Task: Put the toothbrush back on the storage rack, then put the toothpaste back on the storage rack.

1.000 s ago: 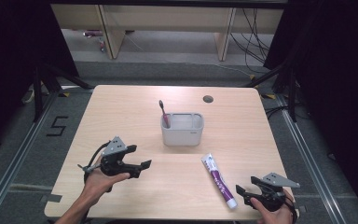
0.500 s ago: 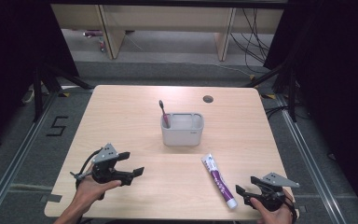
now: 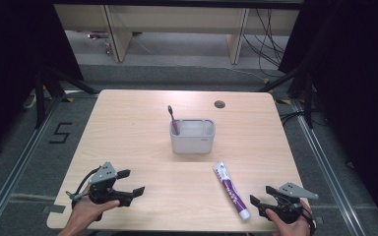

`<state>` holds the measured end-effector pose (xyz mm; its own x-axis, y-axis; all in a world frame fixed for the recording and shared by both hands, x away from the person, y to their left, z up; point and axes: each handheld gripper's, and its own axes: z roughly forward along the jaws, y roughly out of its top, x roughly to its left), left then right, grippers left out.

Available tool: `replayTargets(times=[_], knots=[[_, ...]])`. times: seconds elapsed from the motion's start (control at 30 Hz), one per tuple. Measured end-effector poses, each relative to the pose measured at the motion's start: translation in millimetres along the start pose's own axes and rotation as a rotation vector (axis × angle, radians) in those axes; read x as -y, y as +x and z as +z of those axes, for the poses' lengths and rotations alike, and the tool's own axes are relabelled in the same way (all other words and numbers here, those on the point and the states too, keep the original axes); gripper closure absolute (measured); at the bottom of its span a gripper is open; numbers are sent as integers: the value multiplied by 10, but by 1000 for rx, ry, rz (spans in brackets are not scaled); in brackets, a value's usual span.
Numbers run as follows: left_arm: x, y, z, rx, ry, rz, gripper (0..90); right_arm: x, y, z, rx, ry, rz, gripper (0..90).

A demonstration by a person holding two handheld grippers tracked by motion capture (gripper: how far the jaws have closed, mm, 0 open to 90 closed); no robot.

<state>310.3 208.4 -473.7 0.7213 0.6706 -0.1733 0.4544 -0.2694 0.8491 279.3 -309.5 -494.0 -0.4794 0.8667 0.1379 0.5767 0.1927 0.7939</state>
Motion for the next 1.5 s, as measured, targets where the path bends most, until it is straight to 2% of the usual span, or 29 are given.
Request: replayTargets(times=[0.1,0.27,0.33,0.37,0.4,0.43,0.47,0.5,0.63,0.7,0.83,0.87,0.93,0.97,1.0,1.03,1.07,1.1,1.13,1.17,1.23,1.27,1.3,1.37,1.4,1.43,1.47,1.5], knots=[[56,-26,-29,-7,2,-3,154,-6,13,-3,-4,5,8,264],[133,-68,-92,-35,11,24,155,-1,6,-1,-3,5,7,264],[169,-77,-114,-43,15,17,155,2,5,-6,-4,1,-1,264],[188,-74,-124,-40,17,18,155,6,15,-2,-32,3,22,264],[210,-79,-127,-38,10,9,154,4,15,-20,-8,7,7,264],[230,-74,-137,-39,20,19,155,9,13,-26,6,10,4,264],[251,-76,-139,-41,22,21,155,20,13,-7,4,-2,5,264],[273,-80,-148,-57,32,26,155,20,20,-10,2,8,15,264],[334,-82,-177,-57,41,22,155,16,37,-10,-15,9,24,264],[356,-90,-193,-54,38,23,155,15,23,-17,4,9,2,264],[406,-132,-239,-55,32,25,155,16,18,-4,5,9,4,264],[424,-143,-249,-52,32,26,155,19,41,-5,5,24,34,264],[451,-168,-272,-46,41,28,155,16,53,-12,-6,29,46,264],[458,-180,-283,-48,45,32,155,17,48,-5,3,31,38,264],[462,-186,-291,-44,44,34,155,14,30,2,5,26,11,264],[467,-198,-296,-39,36,27,155,12,42,7,-29,31,28,264],[470,-204,-308,-41,43,35,155,6,42,6,-14,26,7,263],[476,-217,-307,-39,43,33,155,7,75,7,-33,42,41,260],[483,-227,-302,-36,43,33,155,-3,59,3,-32,32,1,260],[487,-238,-302,-34,44,31,155,-6,68,10,-42,25,1,257],[485,-232,-310,-29,58,48,155,-23,86,-1,-74,26,32,245],[487,-233,-313,-33,60,53,155,-24,96,9,-86,8,47,244],[489,-231,-313,-36,61,57,155,-41,89,-11,-67,7,22,242],[492,-239,-315,-46,72,59,155,-61,122,-14,-88,23,58,223],[493,-235,-314,-43,79,65,155,-80,109,-14,-85,14,18,221],[495,-242,-310,-35,78,58,155,-92,124,-7,-93,14,11,220],[497,-245,-306,-32,74,60,155,-102,152,-2,-102,15,25,213],[492,-230,-317,-37,93,81,155,-120,161,-2,-105,12,6,197]])
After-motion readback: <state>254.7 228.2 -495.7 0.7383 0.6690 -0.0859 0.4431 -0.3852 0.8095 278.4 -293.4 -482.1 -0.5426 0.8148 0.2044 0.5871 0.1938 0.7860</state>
